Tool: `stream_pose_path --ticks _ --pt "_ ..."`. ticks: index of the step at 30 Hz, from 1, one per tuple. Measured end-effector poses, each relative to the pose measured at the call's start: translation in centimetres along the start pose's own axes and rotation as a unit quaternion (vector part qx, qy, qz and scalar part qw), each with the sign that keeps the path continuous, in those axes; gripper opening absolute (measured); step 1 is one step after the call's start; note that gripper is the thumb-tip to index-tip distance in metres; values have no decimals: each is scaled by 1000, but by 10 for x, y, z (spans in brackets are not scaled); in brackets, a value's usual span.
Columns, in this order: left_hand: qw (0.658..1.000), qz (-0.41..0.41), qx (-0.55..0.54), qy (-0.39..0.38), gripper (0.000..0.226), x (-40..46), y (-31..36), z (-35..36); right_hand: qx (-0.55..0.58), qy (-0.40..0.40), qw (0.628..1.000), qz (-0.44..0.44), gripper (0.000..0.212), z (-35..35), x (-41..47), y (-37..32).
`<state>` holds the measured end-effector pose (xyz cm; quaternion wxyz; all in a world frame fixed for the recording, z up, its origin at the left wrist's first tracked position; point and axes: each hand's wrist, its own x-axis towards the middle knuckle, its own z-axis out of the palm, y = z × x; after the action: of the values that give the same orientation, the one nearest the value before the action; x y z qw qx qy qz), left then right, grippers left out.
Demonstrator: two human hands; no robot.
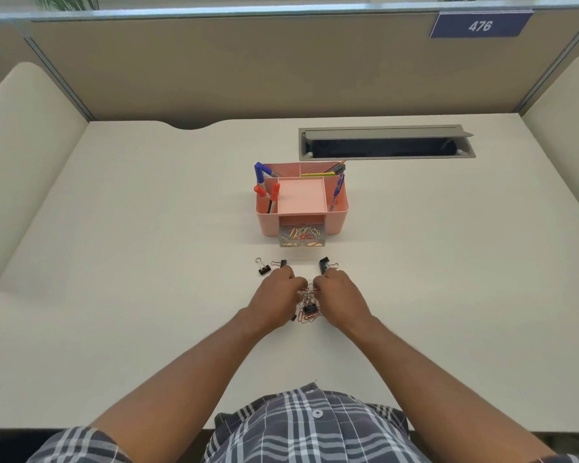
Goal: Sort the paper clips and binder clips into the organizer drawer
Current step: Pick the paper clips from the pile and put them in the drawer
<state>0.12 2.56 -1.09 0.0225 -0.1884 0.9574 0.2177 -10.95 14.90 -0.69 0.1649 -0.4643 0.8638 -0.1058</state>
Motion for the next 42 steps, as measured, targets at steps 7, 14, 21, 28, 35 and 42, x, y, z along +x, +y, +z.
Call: stream_pose_path --ticks 7,14,21,28,35,42 --pt "1000 -6 16 5 10 1 -1 3 7 -1 1000 3 17 5 4 -1" --pt "998 -43 -24 31 13 -6 -1 5 -8 24 1000 -16 19 10 2 -2" --pt "984 -61 -76 147 12 5 5 -28 137 135 981 -18 12 -26 11 -6" --pt "966 -33 -101 236 18 42 15 -79 211 205 955 -38 18 -81 48 -24" --pt "951 -13 -120 286 10 38 17 -79 203 197 958 -39 16 -86 48 -22" --pt "992 22 -97 77 28 -1 4 -19 97 -8 991 94 15 -47 0 5"
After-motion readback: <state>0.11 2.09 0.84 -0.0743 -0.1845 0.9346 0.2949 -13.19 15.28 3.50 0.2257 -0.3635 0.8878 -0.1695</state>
